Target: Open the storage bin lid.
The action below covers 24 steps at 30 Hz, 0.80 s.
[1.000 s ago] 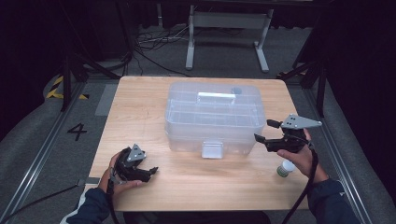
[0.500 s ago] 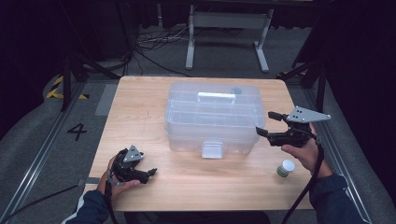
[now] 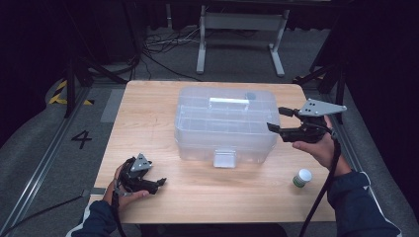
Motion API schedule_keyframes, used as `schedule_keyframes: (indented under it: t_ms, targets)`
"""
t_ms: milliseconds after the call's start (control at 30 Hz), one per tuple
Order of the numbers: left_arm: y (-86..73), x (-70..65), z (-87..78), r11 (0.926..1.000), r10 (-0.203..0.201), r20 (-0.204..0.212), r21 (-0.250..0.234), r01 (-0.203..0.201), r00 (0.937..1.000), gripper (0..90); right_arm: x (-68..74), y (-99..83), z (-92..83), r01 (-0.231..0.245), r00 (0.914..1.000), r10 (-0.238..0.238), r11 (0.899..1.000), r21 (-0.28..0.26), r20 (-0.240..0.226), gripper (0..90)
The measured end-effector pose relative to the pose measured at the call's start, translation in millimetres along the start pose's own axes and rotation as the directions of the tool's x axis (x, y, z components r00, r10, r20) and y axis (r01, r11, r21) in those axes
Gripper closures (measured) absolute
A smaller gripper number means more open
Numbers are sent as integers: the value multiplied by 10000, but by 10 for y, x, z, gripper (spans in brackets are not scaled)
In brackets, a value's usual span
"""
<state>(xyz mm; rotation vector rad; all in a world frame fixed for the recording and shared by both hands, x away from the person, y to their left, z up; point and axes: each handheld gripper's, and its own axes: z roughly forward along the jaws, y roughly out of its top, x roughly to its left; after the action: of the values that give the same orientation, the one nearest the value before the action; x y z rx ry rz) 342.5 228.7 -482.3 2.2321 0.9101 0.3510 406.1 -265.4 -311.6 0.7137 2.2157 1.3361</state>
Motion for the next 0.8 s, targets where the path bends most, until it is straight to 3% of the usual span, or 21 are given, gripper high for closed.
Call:
schedule_keyframes:
  t_ms: [533, 800]
  targets:
    - [5, -1, 4, 10000, 44, -28, -9, -44, 10000, 156, -14, 366, 409, 841, 9958, -813, 9941, 691, -425, 430]
    - [12, 3, 11, 10000, 29, 23, -2, -29, 10000, 154, -32, 446, 549, 1098, 9929, -1051, 9900, 890, -552, 477]
